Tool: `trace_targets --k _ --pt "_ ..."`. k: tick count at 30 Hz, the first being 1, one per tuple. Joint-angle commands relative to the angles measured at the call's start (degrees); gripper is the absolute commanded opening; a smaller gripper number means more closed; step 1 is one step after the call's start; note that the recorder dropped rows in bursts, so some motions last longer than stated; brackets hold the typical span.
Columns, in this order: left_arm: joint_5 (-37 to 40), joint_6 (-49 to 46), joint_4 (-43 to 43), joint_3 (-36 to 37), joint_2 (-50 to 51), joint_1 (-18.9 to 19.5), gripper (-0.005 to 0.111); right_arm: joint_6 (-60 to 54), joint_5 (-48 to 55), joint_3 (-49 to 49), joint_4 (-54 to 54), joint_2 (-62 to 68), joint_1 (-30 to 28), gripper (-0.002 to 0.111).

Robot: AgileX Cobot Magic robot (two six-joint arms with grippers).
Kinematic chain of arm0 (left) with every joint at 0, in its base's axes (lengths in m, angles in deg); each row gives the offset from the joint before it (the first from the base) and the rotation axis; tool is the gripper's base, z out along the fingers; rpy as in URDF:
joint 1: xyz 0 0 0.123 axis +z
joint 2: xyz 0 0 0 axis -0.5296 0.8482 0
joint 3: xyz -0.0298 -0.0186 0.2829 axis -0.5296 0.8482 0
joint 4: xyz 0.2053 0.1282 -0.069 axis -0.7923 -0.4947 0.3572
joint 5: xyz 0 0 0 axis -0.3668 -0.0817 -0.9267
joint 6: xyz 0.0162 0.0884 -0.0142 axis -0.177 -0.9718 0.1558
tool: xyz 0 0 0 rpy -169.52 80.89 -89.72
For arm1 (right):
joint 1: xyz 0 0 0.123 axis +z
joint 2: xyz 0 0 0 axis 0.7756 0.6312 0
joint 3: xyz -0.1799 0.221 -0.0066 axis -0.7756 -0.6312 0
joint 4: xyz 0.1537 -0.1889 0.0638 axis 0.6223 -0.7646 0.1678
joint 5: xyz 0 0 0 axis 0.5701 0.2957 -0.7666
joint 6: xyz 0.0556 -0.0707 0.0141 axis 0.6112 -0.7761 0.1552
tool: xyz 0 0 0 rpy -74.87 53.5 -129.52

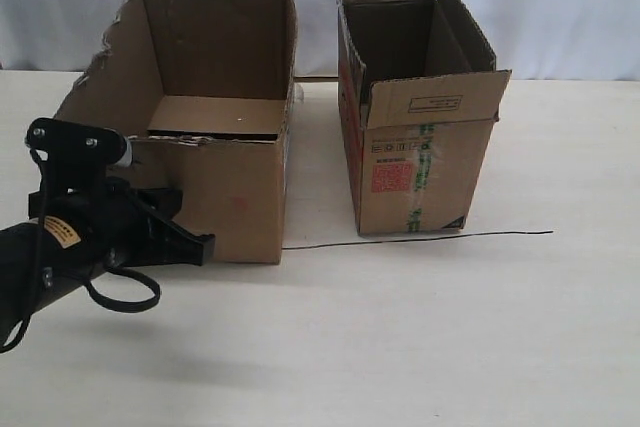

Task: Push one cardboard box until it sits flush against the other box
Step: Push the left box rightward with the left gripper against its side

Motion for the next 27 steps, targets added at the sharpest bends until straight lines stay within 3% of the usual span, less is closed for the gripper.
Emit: trace_targets --k 1,27 --pt "-1.81 0.41 -0.02 -0.45 1.32 -0.24 0.0 -0.09 -0.27 -0.18 -0.01 -0.12 -0.02 0.005" --pt "-10.73 0.53 -0.02 -0.45 4.1 -0.24 0.0 -0.09 -0.27 -0.18 -0.01 -0.12 -0.02 0.005"
